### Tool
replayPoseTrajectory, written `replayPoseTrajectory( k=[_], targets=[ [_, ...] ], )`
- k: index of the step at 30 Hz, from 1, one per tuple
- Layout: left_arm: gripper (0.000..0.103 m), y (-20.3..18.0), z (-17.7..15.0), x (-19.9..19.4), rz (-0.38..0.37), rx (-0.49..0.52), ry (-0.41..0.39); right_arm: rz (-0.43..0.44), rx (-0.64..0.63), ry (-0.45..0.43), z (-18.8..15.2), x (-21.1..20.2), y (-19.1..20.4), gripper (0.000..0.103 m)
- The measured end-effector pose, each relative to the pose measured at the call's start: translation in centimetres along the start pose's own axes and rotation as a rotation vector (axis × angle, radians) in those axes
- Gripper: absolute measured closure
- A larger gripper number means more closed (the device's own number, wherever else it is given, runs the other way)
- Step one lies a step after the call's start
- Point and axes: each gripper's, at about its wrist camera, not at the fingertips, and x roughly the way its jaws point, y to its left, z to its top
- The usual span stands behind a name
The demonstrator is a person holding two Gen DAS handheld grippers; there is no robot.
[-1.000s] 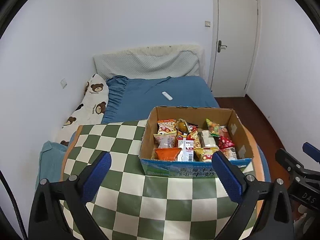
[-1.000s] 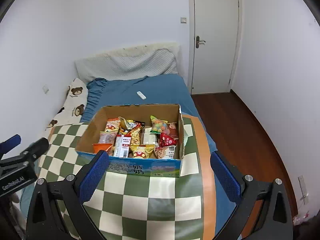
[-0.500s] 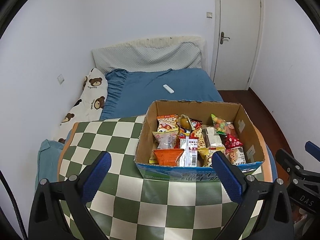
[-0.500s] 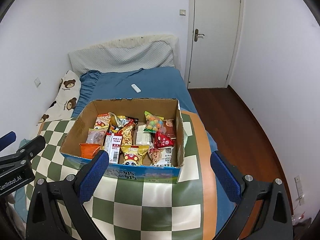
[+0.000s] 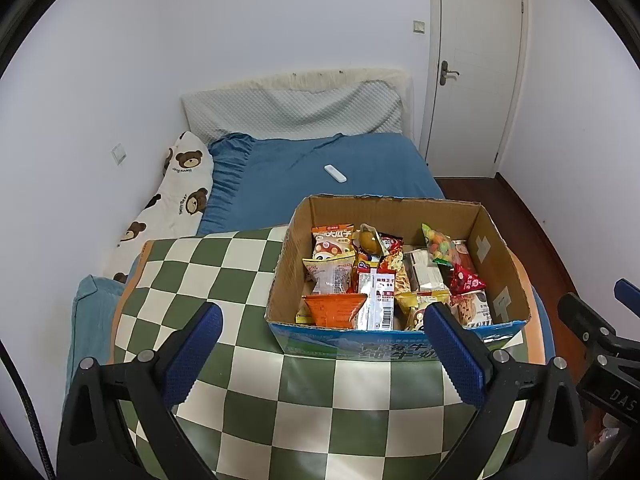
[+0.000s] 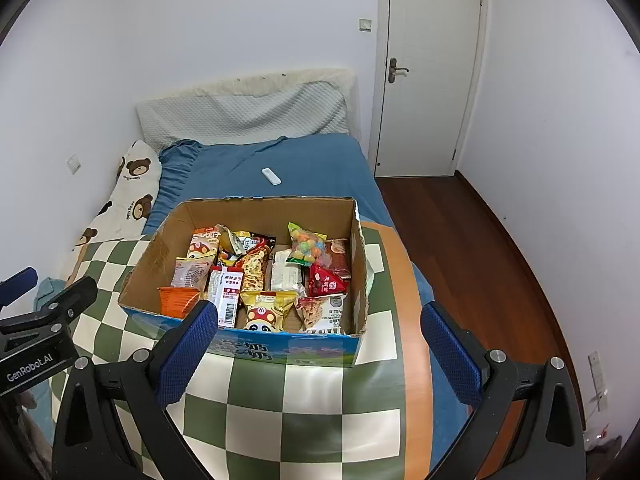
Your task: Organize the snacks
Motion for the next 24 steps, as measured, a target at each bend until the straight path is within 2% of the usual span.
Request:
replayPoseTrajectory(
  k=[24],
  targets=[
    [0.0,-0.22,-0.36,-0.04,-0.012,0.004,0.009,0.001,0.0,0.001,0.11,-0.36,0.17,0.0]
  ],
)
